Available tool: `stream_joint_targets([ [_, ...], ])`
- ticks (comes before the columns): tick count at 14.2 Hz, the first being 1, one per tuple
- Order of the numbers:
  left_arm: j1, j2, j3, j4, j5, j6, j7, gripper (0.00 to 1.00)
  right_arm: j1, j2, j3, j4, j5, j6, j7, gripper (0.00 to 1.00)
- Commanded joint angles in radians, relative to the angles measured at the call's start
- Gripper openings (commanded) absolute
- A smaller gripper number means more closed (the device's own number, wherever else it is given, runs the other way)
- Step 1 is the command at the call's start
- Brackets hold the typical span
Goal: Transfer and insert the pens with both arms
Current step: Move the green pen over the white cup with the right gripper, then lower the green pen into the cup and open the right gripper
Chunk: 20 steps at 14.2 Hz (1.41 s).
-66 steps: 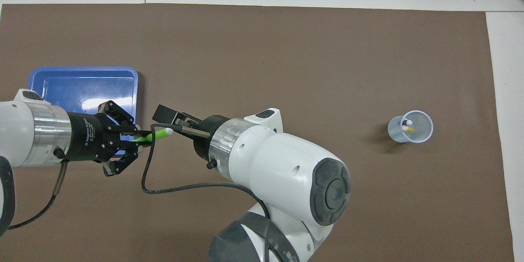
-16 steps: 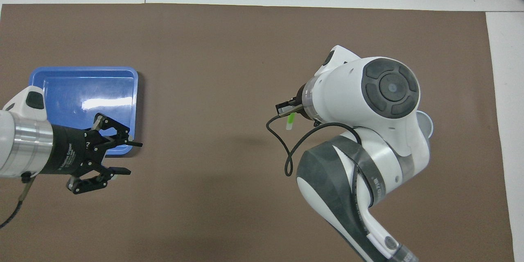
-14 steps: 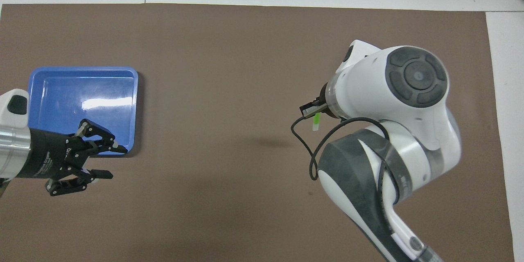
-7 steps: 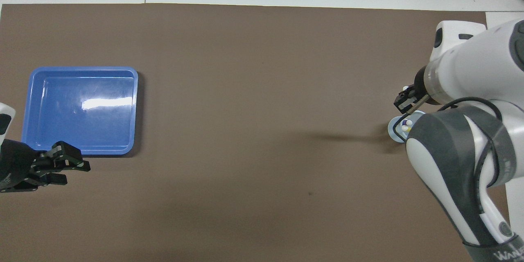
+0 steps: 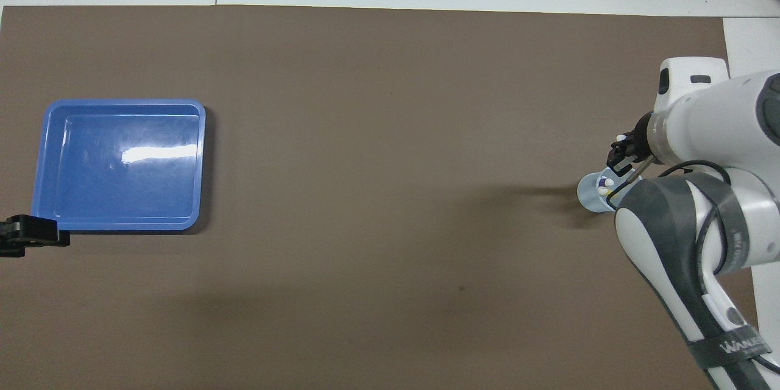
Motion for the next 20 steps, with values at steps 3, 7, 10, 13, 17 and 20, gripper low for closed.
stream_joint_targets([
  [3, -0.011, 0.094, -0.015, 0.15, 0.047, -0.012, 0.012, 1.0, -0.039, -0.053, 0.013, -0.073, -0.001, 0.023, 0.004, 0.0],
  [7, -0.055, 0.135, -0.015, 0.213, 0.079, -0.013, 0.01, 1.0, -0.03, -0.053, 0.014, -0.055, 0.005, 0.0, 0.004, 1.0],
  [10, -0.114, 0.163, -0.003, 0.263, 0.078, -0.038, 0.007, 1.0, -0.02, -0.053, 0.022, 0.032, 0.06, -0.083, 0.01, 1.0],
  [13, -0.19, 0.195, 0.049, 0.305, 0.076, -0.049, 0.003, 1.0, -0.019, -0.053, 0.04, 0.131, 0.121, -0.199, 0.053, 1.0],
  [17, -0.345, 0.224, 0.146, 0.329, 0.078, -0.044, -0.065, 1.0, -0.019, -0.053, 0.059, 0.238, 0.126, -0.311, 0.158, 1.0],
  [20, -0.361, 0.241, 0.147, 0.334, 0.073, -0.033, -0.065, 1.0, -0.02, -0.054, 0.091, 0.295, 0.169, -0.403, 0.27, 1.0],
])
